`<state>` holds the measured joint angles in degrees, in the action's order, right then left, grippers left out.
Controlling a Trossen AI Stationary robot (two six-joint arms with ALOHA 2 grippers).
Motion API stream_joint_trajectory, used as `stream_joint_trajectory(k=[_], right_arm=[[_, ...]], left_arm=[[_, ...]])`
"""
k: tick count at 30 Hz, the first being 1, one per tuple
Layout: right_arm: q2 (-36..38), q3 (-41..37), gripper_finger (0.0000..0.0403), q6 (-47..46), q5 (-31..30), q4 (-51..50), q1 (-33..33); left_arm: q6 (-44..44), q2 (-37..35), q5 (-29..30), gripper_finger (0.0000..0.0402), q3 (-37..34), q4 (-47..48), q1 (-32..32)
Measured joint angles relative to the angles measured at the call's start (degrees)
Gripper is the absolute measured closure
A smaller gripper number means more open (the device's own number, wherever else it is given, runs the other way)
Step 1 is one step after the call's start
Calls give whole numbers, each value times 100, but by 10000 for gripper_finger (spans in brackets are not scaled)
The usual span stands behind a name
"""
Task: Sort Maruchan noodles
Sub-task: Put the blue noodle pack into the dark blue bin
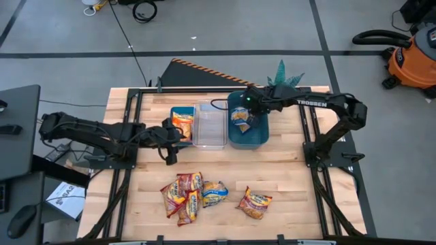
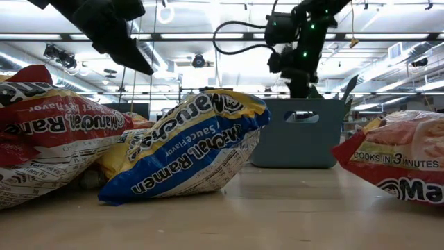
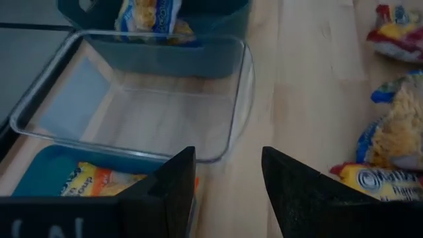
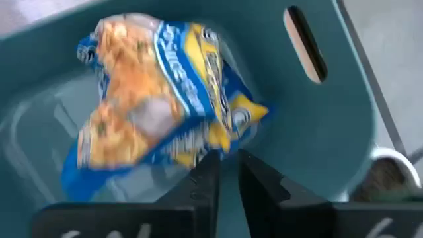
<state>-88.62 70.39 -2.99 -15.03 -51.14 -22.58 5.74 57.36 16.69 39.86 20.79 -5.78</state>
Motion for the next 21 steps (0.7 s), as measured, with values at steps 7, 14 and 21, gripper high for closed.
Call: stream_joint_trajectory(k=[7, 14, 21], right_arm=[[2, 827, 308, -444, 101, -732, 629], [-13, 1010, 307, -487, 466, 488, 1890], [-443, 1016, 306, -850, 485, 1211, 2971]], left_arm=[[-37, -2, 2, 221, -480, -347, -224], [-44, -159, 4, 221, -830, -665, -357], [-29, -551, -1, 221, -841, -720, -387]])
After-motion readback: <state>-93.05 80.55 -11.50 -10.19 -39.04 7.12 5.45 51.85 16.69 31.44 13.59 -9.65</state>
